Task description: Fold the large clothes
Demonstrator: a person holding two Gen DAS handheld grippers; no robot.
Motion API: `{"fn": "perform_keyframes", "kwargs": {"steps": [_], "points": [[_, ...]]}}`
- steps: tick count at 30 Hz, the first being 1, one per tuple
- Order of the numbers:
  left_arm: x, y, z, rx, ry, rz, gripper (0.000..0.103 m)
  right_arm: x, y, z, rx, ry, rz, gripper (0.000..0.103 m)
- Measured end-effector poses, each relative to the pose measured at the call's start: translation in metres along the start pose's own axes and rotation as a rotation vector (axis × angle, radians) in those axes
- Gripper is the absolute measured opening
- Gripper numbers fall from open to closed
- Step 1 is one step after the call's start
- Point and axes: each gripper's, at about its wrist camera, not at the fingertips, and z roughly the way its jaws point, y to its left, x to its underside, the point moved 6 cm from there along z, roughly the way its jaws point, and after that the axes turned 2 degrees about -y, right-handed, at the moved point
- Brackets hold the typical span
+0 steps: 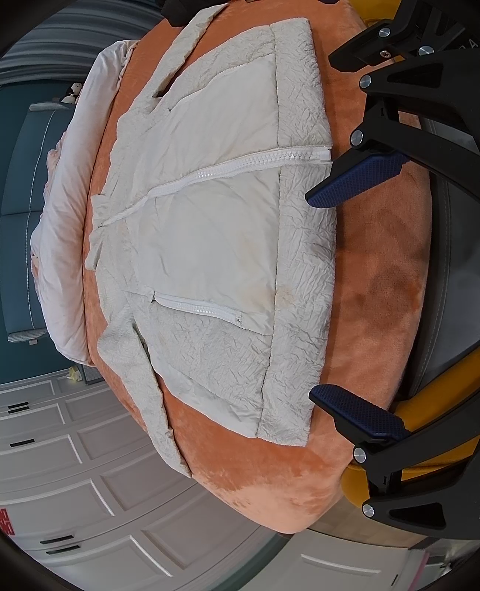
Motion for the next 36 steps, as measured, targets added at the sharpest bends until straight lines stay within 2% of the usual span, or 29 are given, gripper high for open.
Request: {"fn": "perform_keyframes", "kwargs": {"steps": [19, 26, 29, 32, 35, 36], "points": [[0.005, -0.011, 0.035, -0.007, 0.097, 0.026, 0.093, 0.011, 0.001, 0.037, 0.000, 0.094, 0.015, 0.098], [-0.017, -0.019, 0.053, 0.045, 0.096, 0.021, 0.096, 0.000, -0.013, 0.063, -0.029, 0.097, 0.005, 0.098], [-0.044, -0.011, 0.068, 0.041, 0.076, -0.002, 0.097, -0.024, -0.043, 0.079, -0.046, 0.073, 0.056, 0.098], [-0.080, 0.006, 0.086, 0.009, 0.046, -0.042, 0.097, -0.066, -0.103, 0.104, -0.012, 0.029, 0.152, 0.098], [-0.114, 0.021, 0.103, -0.018, 0.013, -0.086, 0.098, -0.109, -0.184, 0.138, 0.002, 0.008, 0.326, 0.098], [-0.121, 0.024, 0.107, -0.022, 0.005, -0.096, 0.098, -0.123, -0.221, 0.154, 0.000, 0.003, 0.423, 0.098]]}}
